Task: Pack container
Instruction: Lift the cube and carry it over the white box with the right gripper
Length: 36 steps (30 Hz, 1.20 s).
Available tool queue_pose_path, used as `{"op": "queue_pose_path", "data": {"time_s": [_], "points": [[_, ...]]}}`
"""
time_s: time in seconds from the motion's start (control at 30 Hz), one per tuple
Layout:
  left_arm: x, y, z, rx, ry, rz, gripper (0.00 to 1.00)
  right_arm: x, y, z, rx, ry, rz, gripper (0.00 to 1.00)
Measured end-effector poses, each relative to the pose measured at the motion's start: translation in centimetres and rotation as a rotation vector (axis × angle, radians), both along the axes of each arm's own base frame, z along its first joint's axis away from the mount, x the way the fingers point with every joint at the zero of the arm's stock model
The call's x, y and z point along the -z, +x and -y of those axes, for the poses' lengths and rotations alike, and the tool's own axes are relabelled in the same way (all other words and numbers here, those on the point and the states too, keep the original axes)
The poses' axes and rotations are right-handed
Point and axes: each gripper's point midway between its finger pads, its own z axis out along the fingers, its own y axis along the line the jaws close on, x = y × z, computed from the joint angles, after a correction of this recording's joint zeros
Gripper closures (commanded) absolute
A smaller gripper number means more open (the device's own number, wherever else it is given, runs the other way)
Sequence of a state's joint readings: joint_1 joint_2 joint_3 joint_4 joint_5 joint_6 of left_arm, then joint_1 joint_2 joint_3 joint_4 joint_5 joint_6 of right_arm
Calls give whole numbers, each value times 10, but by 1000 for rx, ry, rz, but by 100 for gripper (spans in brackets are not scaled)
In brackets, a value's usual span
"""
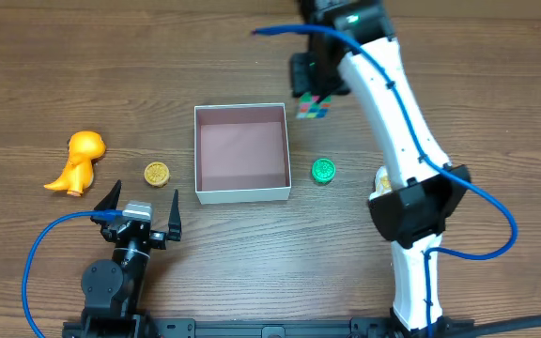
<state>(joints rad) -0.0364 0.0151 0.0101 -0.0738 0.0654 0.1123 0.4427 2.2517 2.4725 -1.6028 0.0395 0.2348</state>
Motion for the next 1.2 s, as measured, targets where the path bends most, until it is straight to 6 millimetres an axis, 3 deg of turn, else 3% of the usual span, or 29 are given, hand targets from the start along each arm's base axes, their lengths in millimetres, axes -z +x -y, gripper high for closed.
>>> {"op": "queue_pose_path", "data": {"time_s": [0.2, 0.33, 0.77, 1.2], "points": [[0, 0, 0, 0, 0, 0, 0, -1, -18, -41, -93, 19, 4, 62], [0, 0, 0, 0, 0, 0, 0, 0, -18, -56, -94, 40, 24, 62], [0, 0, 0, 0, 0, 0, 0, 34, -8, -66, -73, 46, 21, 61], [0, 0, 0, 0, 0, 0, 0, 90, -12, -63, -58, 17, -37, 60]]}}
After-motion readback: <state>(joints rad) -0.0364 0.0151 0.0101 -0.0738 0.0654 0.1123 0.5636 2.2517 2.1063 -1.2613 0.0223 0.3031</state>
